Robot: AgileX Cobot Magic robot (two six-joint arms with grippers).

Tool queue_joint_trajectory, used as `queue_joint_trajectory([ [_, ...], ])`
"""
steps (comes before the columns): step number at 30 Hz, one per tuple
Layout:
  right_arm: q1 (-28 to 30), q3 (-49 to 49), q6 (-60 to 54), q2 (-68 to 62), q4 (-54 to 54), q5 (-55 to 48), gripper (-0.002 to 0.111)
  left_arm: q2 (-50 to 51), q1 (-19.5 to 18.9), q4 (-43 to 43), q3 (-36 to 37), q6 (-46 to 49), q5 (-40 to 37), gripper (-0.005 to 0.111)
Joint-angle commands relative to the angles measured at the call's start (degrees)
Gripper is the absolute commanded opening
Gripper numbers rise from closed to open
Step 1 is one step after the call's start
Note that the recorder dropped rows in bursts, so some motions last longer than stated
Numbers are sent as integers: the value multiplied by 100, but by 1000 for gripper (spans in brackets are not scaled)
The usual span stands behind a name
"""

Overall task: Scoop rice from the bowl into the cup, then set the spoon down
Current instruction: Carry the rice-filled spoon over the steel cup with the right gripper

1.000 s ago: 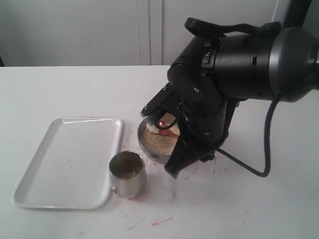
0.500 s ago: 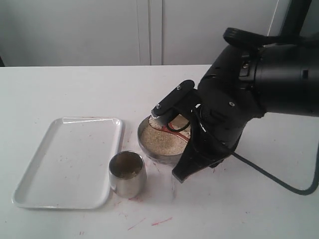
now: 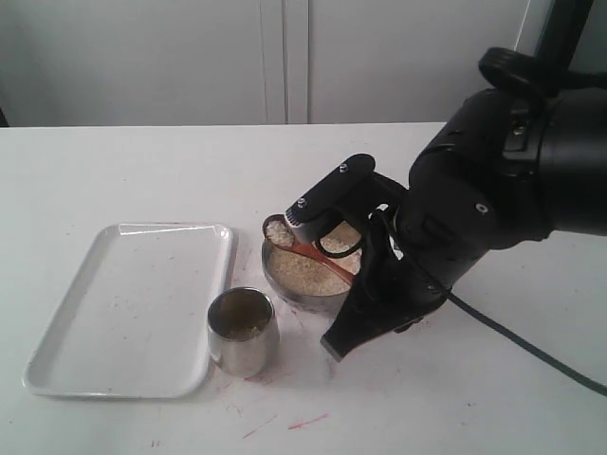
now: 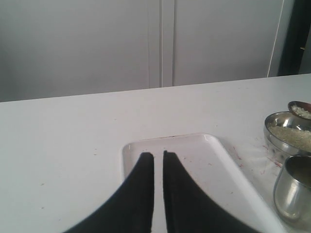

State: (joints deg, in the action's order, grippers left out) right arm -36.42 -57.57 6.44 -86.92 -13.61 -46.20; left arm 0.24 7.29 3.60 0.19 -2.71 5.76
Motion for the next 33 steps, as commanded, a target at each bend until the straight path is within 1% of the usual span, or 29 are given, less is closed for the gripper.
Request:
queue_joint_trajectory([
  [1, -259, 31, -124, 82, 52, 50, 0, -24, 14, 22, -19, -12, 25, 14],
  [9, -652, 31, -124, 82, 52, -73, 0, -24, 14, 22, -19, -12, 25, 14],
  [13, -645, 31, -124, 142, 52, -291, 0, -24, 14, 22, -19, -12, 25, 14],
  [19, -645, 31, -393, 380, 52, -426, 0, -24, 14, 22, -19, -12, 25, 14],
  [21, -645, 48, -535, 409, 52, -631, 0, -24, 14, 22, -19, -12, 25, 14],
  [25, -654, 111, -644, 417, 30, -589, 0, -24, 14, 22, -19, -12, 25, 14],
  [30, -941, 111, -644, 417, -522, -631, 0, -24, 14, 22, -19, -12, 25, 14],
  [33, -980, 111, -644, 417, -668, -642, 0, -24, 14, 22, -19, -12, 25, 14],
])
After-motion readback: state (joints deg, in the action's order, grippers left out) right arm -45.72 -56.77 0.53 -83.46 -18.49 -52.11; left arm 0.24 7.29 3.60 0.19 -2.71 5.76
